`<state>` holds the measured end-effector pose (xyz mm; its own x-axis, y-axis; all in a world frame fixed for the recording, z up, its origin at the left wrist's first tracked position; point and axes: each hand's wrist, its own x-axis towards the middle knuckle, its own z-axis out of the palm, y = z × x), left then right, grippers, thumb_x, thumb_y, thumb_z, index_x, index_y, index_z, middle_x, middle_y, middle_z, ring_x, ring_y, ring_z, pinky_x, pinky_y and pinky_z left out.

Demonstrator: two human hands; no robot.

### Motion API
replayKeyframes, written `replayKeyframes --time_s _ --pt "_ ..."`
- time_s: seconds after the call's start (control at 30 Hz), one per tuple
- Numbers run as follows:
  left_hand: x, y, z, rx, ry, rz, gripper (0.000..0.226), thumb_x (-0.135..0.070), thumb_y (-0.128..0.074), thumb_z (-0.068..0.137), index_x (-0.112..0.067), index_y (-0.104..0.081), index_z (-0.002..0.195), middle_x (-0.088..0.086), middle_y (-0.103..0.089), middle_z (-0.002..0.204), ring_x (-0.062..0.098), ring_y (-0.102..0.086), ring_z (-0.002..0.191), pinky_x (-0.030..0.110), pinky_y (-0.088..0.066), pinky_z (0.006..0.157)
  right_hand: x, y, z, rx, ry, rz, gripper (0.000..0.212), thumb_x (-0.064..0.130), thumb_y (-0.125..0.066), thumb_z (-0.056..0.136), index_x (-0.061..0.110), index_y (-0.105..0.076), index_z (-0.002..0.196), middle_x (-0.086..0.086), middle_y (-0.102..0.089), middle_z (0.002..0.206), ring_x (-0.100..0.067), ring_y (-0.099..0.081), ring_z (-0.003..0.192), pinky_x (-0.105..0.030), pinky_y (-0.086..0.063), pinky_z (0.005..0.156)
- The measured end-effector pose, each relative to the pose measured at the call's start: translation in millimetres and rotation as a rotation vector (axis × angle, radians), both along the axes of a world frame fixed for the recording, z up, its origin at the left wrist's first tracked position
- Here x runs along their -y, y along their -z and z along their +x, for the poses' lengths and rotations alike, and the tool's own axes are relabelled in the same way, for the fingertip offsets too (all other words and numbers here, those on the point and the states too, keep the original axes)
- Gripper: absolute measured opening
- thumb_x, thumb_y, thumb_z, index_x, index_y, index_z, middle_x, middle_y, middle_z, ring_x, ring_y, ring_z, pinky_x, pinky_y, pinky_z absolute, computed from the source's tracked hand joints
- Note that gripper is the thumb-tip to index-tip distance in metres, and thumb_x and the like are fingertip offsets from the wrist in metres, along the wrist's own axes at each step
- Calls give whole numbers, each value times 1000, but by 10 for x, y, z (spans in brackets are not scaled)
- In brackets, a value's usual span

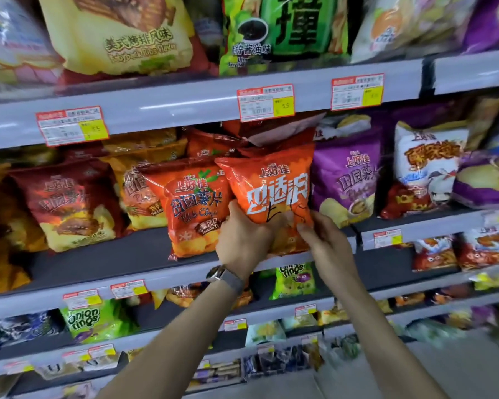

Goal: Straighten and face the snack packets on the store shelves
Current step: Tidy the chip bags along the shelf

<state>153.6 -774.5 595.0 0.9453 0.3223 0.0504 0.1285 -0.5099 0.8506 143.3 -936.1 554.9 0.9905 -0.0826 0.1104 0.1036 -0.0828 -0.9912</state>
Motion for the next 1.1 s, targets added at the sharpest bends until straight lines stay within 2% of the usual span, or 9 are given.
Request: replayKeyframes --time_s 0.1,0.2,0.3,0.4,0.5,0.6,0.73,0.97,1.1 --pt "38 -36 79 -7 -8 -7 103 -88 -78 50 -28 -47 128 -1 -72 120 30 -72 103 49 -61 89 4 -52 97 15 -5 -49 62 71 -66 78 39 -64 132 22 -73 115 4 -67 107 -32 -54 99" --pt "60 -26 127 32 23 4 94 -76 -86 59 -26 -45 128 -2 -71 121 29 -71 104 47 -61 88 26 -13 178 12 -5 -60 58 68 -70 85 38 -62 134 22 -73 116 4 -66 108 -33 -54 100" --pt "97 -11 133 40 66 33 103 -86 -78 50 -28 -44 128 -4 -71 118 28 -71 103 48 -62 86 48 54 220 26 26 -52 54 59 -72 88 35 -61 136 23 -73 117 5 -67 109 -34 -56 100" --pt "81 26 165 43 99 43 100 -81 -83 55 -27 -44 130 -6 -70 118 25 -72 103 47 -63 87 61 105 229 45 25 -60 52 48 -72 93 31 -58 140 23 -72 119 6 -66 110 -30 -55 98" --pt "7 71 163 28 133 68 93 -70 -87 67 -22 -45 134 -5 -70 121 24 -70 105 45 -61 90 42 127 221 33 9 -85 56 46 -72 93 32 -54 144 27 -69 119 12 -63 108 -23 -52 96" --pt "-107 137 149 10 182 104 87 -68 -85 73 -22 -45 135 -11 -66 117 11 -67 94 38 -59 88 50 188 211 2 -13 -102 57 47 -73 92 34 -54 144 25 -71 119 8 -65 108 -27 -53 97" --pt "-238 198 122 -1 202 76 83 -68 -81 77 -23 -50 139 -8 -71 122 18 -72 104 43 -62 90 59 231 218 -17 -48 -136 49 45 -71 96 35 -56 141 24 -71 120 6 -66 109 -27 -54 98" --pt "-279 257 41 -27 246 83 73 -67 -74 86 -24 -52 140 -10 -75 114 15 -73 96 41 -62 86 25 194 200 -49 -41 -210 51 48 -65 99 35 -51 146 31 -66 119 17 -60 107 -13 -46 88" --pt "-343 240 -84 24 284 209 53 -57 -70 93 -26 -53 133 -13 -74 104 11 -70 81 29 -56 67 68 131 133 -84 -36 -314 47 47 -60 102 33 -50 146 29 -61 115 -2 -59 110 -13 -42 85"
